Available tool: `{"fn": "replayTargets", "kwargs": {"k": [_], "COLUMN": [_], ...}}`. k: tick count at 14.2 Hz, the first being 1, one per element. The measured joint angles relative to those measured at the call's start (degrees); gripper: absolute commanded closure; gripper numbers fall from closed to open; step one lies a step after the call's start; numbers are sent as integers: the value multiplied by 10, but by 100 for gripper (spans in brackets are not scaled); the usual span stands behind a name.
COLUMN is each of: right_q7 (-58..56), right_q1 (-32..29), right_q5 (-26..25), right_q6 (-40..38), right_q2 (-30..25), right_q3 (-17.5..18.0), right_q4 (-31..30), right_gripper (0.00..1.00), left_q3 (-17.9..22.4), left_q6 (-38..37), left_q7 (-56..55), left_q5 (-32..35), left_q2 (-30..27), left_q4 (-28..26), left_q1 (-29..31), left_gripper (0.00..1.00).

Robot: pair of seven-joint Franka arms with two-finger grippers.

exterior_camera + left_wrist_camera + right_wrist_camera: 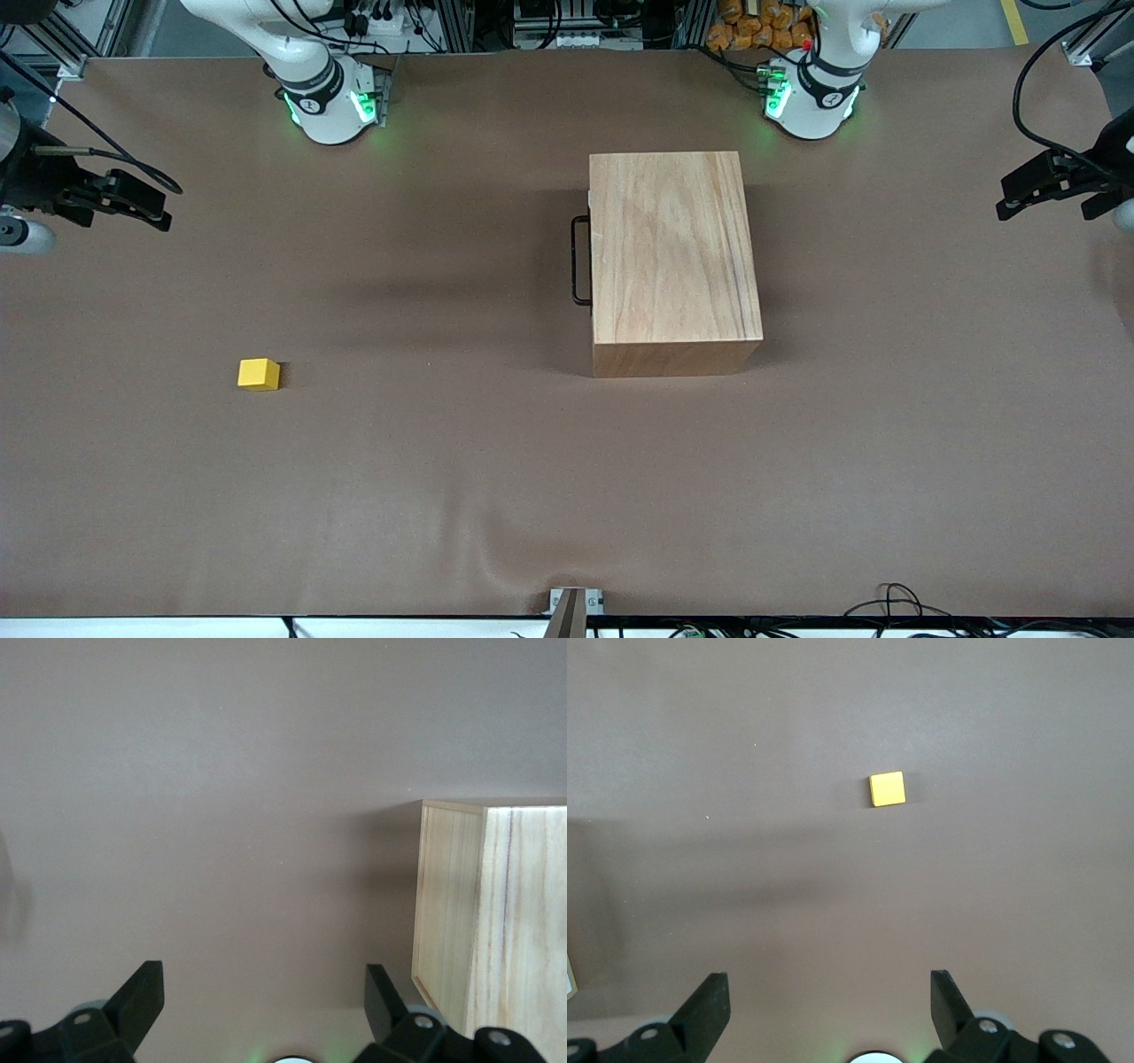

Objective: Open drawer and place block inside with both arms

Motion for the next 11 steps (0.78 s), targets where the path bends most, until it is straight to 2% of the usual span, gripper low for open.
{"fn": "replayTargets", "kwargs": {"k": [7, 11], "right_q7": [-3, -4], "right_q1": [-10, -14], "right_q5": [0, 0], "right_q6": [-18, -31], "right_q2": [-2, -10], "right_q3": [0, 0], "right_q4": [3, 3], "right_gripper": [0, 0], "left_q3": [-2, -43], "left_q6": [-3, -12], "left_q7": [1, -2], "left_q5": [-1, 6], "left_q2": [10, 23], "left_q4": [-6, -9], "left_q1": [6, 6], "left_gripper": [0, 0]}}
